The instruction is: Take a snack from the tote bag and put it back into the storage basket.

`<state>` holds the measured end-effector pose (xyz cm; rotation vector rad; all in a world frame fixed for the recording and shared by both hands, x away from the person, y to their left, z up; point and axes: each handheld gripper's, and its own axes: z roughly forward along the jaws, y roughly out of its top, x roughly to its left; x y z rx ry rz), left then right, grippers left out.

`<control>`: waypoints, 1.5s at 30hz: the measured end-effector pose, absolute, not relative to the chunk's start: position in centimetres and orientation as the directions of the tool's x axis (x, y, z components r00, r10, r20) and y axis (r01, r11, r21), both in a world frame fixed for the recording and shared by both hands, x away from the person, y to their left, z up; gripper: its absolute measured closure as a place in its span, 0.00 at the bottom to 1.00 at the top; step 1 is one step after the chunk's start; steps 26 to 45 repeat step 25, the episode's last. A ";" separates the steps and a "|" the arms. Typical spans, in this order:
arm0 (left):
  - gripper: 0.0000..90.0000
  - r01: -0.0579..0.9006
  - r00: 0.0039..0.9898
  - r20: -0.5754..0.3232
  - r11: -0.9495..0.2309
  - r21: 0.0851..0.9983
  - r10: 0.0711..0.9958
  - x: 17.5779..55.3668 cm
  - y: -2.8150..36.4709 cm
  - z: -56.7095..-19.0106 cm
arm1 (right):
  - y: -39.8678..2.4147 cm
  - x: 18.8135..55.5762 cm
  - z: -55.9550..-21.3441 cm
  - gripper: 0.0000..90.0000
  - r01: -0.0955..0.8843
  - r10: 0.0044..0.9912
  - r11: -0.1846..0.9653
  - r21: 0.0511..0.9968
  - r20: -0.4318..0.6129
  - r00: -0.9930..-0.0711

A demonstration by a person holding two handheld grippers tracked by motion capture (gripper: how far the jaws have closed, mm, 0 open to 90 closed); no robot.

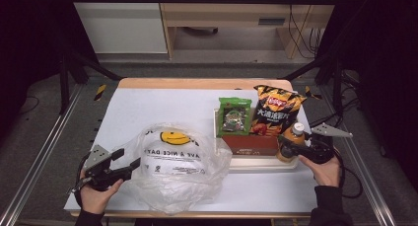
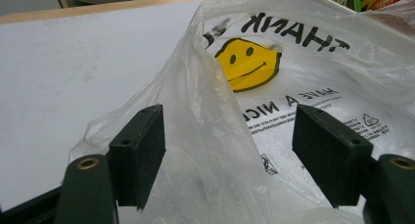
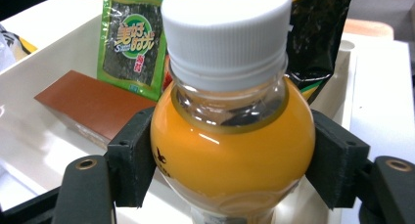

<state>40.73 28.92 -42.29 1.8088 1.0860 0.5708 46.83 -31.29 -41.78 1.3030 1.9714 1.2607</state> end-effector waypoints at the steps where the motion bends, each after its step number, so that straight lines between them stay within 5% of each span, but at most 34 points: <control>1: 0.31 0.435 0.504 -0.064 -0.189 0.880 0.861 40.7 28.9 -42.3 | -31.3 46.8 -41.8 0.30 0.460 0.890 0.123 0.880 0.107 -0.443; 17: 0.28 0.441 0.499 -0.074 -0.179 0.880 0.863 41.3 29.6 -41.9 | -31.4 43.7 -41.6 0.13 0.420 0.920 0.108 0.901 0.070 -0.386; 45: 0.27 0.451 0.478 -0.074 -0.172 0.876 0.875 41.6 30.5 -42.1 | -31.2 42.6 -41.8 0.13 0.425 0.925 0.121 0.897 0.054 -0.377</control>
